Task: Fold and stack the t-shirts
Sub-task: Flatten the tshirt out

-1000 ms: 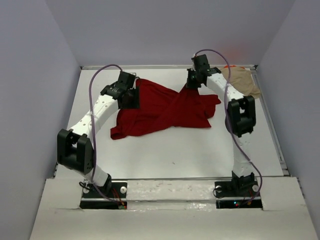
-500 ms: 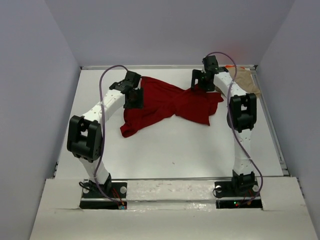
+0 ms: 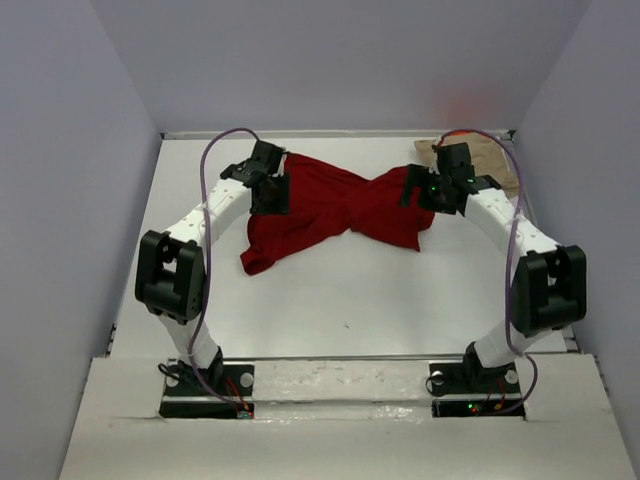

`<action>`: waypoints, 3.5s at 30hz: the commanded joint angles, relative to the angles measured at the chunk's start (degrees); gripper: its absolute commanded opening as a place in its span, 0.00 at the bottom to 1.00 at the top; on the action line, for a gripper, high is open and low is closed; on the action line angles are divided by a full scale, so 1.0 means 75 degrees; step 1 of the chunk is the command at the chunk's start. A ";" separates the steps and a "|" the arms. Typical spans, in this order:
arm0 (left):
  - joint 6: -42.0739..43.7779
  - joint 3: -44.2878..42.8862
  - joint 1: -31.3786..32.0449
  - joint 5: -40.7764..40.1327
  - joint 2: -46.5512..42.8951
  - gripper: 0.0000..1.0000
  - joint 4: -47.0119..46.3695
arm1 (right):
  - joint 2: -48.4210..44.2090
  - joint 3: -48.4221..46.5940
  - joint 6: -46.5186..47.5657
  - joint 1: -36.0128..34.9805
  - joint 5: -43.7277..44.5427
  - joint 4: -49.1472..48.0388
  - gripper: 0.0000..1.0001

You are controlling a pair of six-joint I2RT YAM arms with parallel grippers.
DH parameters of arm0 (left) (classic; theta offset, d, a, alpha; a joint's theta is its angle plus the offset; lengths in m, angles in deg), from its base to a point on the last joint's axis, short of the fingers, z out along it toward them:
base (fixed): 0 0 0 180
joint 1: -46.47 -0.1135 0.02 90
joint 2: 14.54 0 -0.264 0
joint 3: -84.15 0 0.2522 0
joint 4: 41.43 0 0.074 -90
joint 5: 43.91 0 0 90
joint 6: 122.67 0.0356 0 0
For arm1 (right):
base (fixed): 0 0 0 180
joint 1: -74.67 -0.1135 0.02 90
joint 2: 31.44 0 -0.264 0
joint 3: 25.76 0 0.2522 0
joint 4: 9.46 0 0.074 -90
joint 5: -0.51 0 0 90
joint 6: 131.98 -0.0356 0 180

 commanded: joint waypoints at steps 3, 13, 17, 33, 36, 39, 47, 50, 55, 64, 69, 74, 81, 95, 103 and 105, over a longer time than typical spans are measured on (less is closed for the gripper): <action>0.0139 -0.0264 0.0055 0.0199 0.0078 0.57 -0.0052 | -0.1292 0.1359 -0.0534 -0.0013 -0.0384 -0.0620 0.98; -0.0048 -0.0499 0.0020 0.0187 0.0440 0.57 -0.0028 | -0.1460 0.2357 -0.0805 -0.0013 -0.0561 -0.1452 0.47; -0.0083 -0.0464 -0.0155 0.0339 0.0593 0.57 -0.0110 | -0.1131 0.2286 -0.0676 -0.0013 -0.0420 -0.1627 0.48; -0.0130 -0.0030 -0.1164 0.2191 0.0464 0.57 -0.0755 | -0.0883 0.3165 -0.0769 0.0609 -0.1393 -0.2718 0.57; -0.0119 0.0005 -0.1164 0.2226 0.0558 0.57 -0.0790 | -0.0977 0.3142 -0.0664 0.0679 -0.1218 -0.2601 0.57; -0.0142 -0.0088 -0.1164 0.2273 0.0617 0.57 -0.0779 | -0.1141 0.3153 -0.0652 0.0679 -0.1111 -0.2460 0.57; -0.0142 -0.0253 -0.1140 0.2261 0.0676 0.57 -0.0697 | -0.0883 0.3434 -0.0886 0.0679 -0.1627 -0.2740 0.54; -0.0119 -0.0136 -0.1117 0.2226 0.0675 0.57 -0.0696 | -0.0942 0.3505 -0.0945 0.0679 -0.1651 -0.2881 0.55; -0.0095 -0.0042 -0.0883 0.1536 0.0570 0.57 -0.0509 | -0.0825 0.3470 -0.0933 0.0679 -0.1697 -0.2916 0.55; -0.0236 0.0439 -0.0496 0.0692 0.0102 0.57 -0.0404 | -0.0509 0.3294 -0.0980 0.0679 -0.2259 -0.3162 0.44; -0.0283 0.0474 -0.0472 0.0539 -0.0180 0.57 -0.0310 | -0.0438 0.3294 -0.0980 0.0679 -0.2400 -0.3291 0.40; -0.0283 0.0380 -0.0449 0.0504 -0.0262 0.57 -0.0239 | -0.0321 0.3247 -0.1004 0.0679 -0.2471 -0.3350 0.20; -0.0224 0.0287 -0.0402 0.0457 -0.0344 0.57 -0.0181 | -0.0180 0.3107 -0.0887 0.0540 -0.2168 -0.3421 0.00; -0.0201 0.0509 -0.0086 -0.0329 -0.0742 0.57 -0.0134 | -0.4409 0.2193 -0.1471 -0.2905 0.2402 -0.0341 0.00; -0.0212 0.0544 0.0254 -0.0351 -0.0977 0.57 -0.0041 | -0.5301 0.2040 -0.2620 -0.3493 0.3400 0.1875 0.00; -0.0177 0.0509 0.0336 -0.0410 -0.1059 0.57 0.0076 | -0.5372 0.2122 -0.3041 -0.3703 0.3797 0.2400 0.00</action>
